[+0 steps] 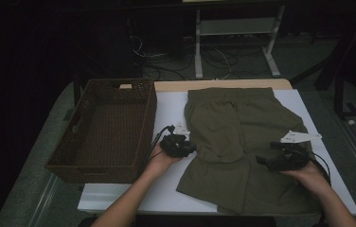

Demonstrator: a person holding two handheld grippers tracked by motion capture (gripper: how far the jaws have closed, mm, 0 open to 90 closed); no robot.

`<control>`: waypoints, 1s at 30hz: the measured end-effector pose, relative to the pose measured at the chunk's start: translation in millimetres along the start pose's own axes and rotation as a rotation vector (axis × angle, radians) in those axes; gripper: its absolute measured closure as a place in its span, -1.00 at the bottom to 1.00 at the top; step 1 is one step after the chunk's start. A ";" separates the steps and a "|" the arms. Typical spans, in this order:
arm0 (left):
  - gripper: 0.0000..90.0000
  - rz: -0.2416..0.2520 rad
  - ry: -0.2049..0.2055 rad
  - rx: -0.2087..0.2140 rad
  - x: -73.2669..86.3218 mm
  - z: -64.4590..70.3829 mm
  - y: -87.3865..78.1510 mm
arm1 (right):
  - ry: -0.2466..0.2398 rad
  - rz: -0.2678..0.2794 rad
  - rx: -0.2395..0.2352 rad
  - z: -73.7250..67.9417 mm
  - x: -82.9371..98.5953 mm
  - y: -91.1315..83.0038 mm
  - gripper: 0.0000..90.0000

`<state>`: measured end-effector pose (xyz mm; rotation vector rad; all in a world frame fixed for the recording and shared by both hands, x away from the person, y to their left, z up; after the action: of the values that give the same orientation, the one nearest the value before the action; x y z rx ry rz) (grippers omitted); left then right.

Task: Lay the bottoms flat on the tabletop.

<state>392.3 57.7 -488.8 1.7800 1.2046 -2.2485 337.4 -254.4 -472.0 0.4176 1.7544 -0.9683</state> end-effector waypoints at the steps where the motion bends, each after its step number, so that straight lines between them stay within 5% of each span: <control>1: 0.45 -0.001 0.002 0.000 0.5 0.1 1.3 | 0.000 -0.001 -0.001 0.1 0.1 0.2 -0.70; 8: 0.46 0.002 0.021 0.012 0.2 1.4 1.8 | -0.003 -0.001 -0.002 -0.2 -0.3 0.4 -0.70; 17: 0.97 0.016 0.070 0.008 -1.6 5.1 5.6 | -0.005 -0.004 0.000 -0.6 -0.1 1.1 -0.69; 21: 0.99 0.033 0.073 -0.048 -4.5 -1.5 1.3 | 0.000 0.002 0.002 -0.4 -0.8 0.0 -0.70; 30: 1.00 0.064 -0.001 -0.206 -8.9 -26.8 -8.9 | 0.005 0.006 0.004 -0.9 -1.2 -0.9 -0.70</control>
<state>413.1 75.6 -477.8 1.7145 1.3053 -2.0095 336.7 -254.1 -470.5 0.4280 1.7548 -0.9667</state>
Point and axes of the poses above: each handheld gripper's, and its own axes: y roughly forward along the jaws, x roughly out of its underside, z roughly to its right, the point moved 6 cm from there along y, roughly forward along the jaws, and after that the axes turned 14 degrees about z, right-handed, at the moved point
